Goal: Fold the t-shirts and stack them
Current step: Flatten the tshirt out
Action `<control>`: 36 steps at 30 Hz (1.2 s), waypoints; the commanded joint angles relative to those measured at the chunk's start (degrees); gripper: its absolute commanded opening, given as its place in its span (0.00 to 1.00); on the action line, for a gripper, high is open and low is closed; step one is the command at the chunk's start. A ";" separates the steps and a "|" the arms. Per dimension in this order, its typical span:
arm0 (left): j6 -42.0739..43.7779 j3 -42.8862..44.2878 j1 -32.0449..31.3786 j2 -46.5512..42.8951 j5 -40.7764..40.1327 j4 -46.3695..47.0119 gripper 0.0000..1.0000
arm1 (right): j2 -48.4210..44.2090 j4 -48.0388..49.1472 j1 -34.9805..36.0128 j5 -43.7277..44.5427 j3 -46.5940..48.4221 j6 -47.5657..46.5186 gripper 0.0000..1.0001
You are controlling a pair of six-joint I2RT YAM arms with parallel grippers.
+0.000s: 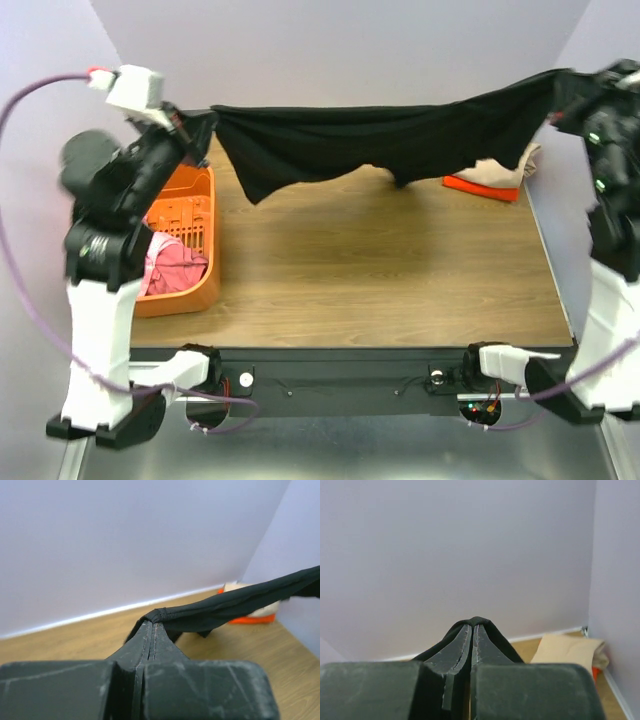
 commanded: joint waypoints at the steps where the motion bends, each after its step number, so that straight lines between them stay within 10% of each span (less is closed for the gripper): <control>1: -1.34 6.33 0.00 -4.84 2.18 0.09 0.00 | -4.96 3.87 -0.39 3.89 6.10 -1.98 0.00; 12: -3.18 12.33 0.00 -6.61 6.31 -6.25 0.00 | -8.12 3.25 -0.39 3.81 9.20 0.91 0.01; 25: -0.38 -6.46 0.00 -2.92 4.23 -2.57 0.00 | -2.60 9.03 -0.39 2.40 -11.61 1.88 0.00; 33: 4.37 -14.58 0.52 17.88 -7.20 4.02 0.00 | 17.86 22.31 -0.31 -2.17 -26.77 4.25 0.00; 35: 3.42 -8.64 1.13 27.37 -13.35 5.61 0.46 | 25.68 22.85 -0.39 -3.75 -22.38 4.69 0.03; 36: 1.49 -5.02 1.66 30.88 -18.94 3.52 0.66 | 32.67 22.07 -0.39 -4.97 -15.83 4.61 0.39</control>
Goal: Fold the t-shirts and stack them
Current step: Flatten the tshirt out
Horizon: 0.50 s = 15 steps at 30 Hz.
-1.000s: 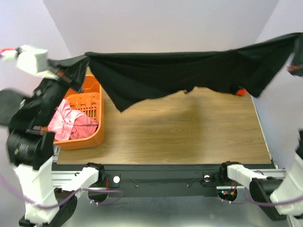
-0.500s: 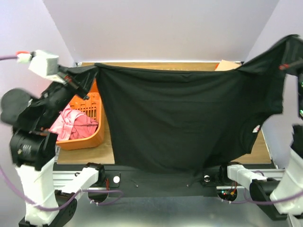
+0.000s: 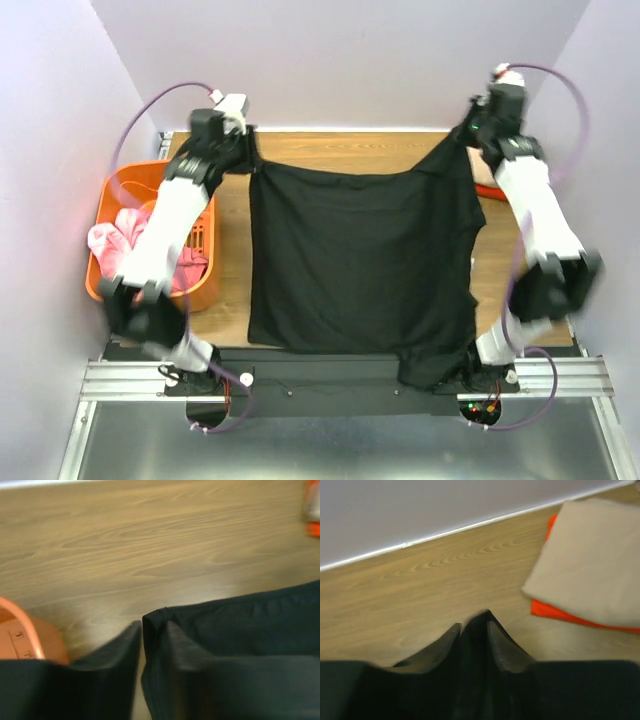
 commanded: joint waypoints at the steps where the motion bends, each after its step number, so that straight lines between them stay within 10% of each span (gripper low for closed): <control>1: -2.08 12.78 1.60 11.54 -16.42 0.98 0.79 | 14.44 6.00 -0.29 -5.04 13.25 1.54 0.57; 3: -4.89 28.86 1.60 21.65 -21.18 -4.90 0.96 | 18.24 5.38 -0.28 -7.24 17.31 2.68 0.85; 6: -7.45 40.24 1.43 27.39 -20.77 -9.24 0.98 | 17.72 5.20 -0.28 -7.69 17.77 2.34 1.00; 15: -14.73 13.06 -4.54 17.91 -9.18 4.10 0.98 | 7.26 5.29 -0.29 -12.61 -6.90 -1.88 0.99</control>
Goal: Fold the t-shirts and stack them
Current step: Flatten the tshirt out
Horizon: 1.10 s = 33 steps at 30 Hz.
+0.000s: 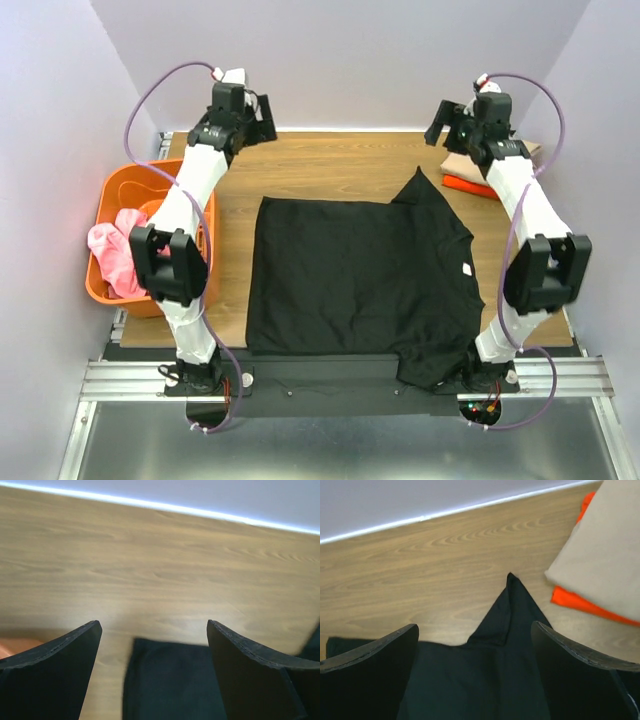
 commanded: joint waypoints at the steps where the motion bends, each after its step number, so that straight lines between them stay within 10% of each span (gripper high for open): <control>1: -5.92 -12.49 -4.85 -6.59 6.09 7.33 0.98 | -3.47 2.01 -0.37 -4.32 -9.20 -1.58 0.99; 14: -14.89 -25.96 -10.05 -4.24 8.39 14.46 0.98 | -0.32 2.89 -0.37 -6.71 -20.82 -2.10 0.98; 33: -11.73 -17.09 -3.55 12.38 14.88 11.82 0.98 | 16.46 3.86 2.00 -2.05 -12.65 -0.52 0.96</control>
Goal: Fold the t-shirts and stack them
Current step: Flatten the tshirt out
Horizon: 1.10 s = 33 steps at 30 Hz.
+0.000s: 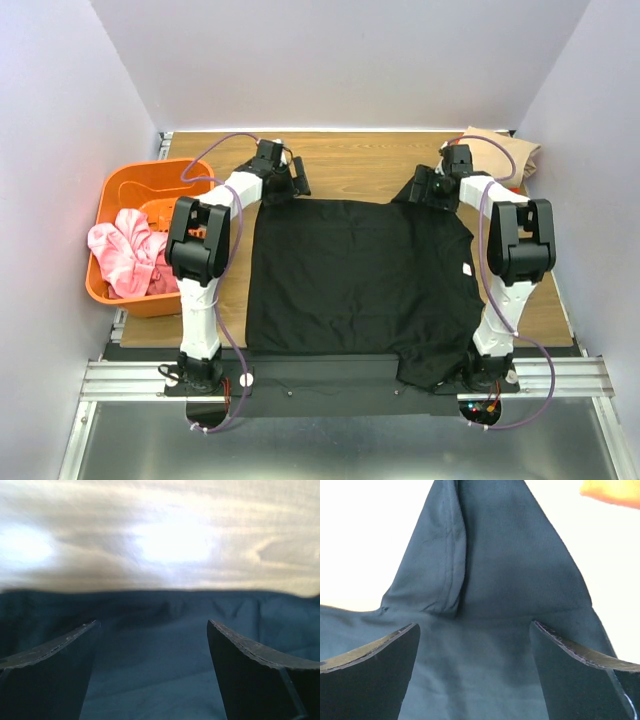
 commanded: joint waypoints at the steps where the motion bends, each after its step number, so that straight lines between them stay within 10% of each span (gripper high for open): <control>1: 1.87 3.52 2.75 1.54 2.72 -1.64 0.99 | 3.92 1.65 1.56 2.36 3.28 0.66 0.96; 23: 5.99 31.73 10.13 17.28 2.72 -4.55 0.98 | 28.09 -7.49 4.64 3.51 38.08 8.57 0.96; 33: 6.35 19.30 8.03 0.85 -5.18 -4.98 0.98 | 23.45 -7.49 5.16 1.40 39.32 5.50 0.97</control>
